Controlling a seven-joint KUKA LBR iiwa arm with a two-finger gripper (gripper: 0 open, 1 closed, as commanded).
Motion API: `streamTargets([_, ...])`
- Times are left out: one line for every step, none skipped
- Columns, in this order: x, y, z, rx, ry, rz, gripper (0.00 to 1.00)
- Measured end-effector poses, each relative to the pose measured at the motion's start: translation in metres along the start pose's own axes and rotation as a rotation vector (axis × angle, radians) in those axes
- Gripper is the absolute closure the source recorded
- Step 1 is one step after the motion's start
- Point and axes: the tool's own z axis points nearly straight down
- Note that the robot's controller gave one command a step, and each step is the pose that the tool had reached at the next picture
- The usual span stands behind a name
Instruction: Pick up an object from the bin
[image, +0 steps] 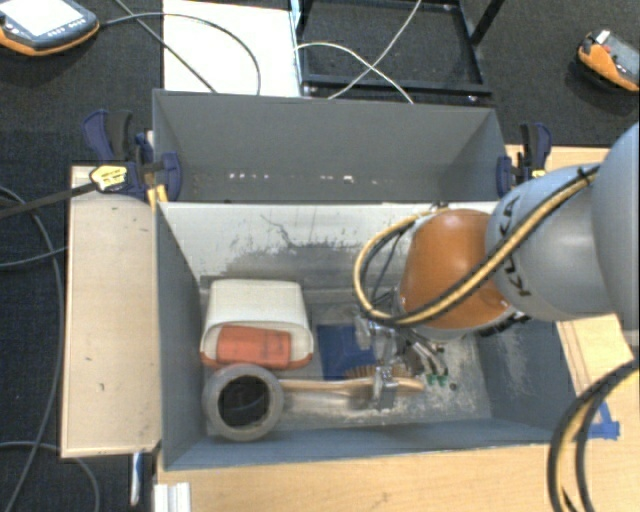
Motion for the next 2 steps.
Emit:
streamTargets([-0.033,0.032,-0.005,-0.001,-0.011,-0.007,0.00])
streamTargets([-0.052,0.006,0.000,-0.006,0.006,0.026,1.00])
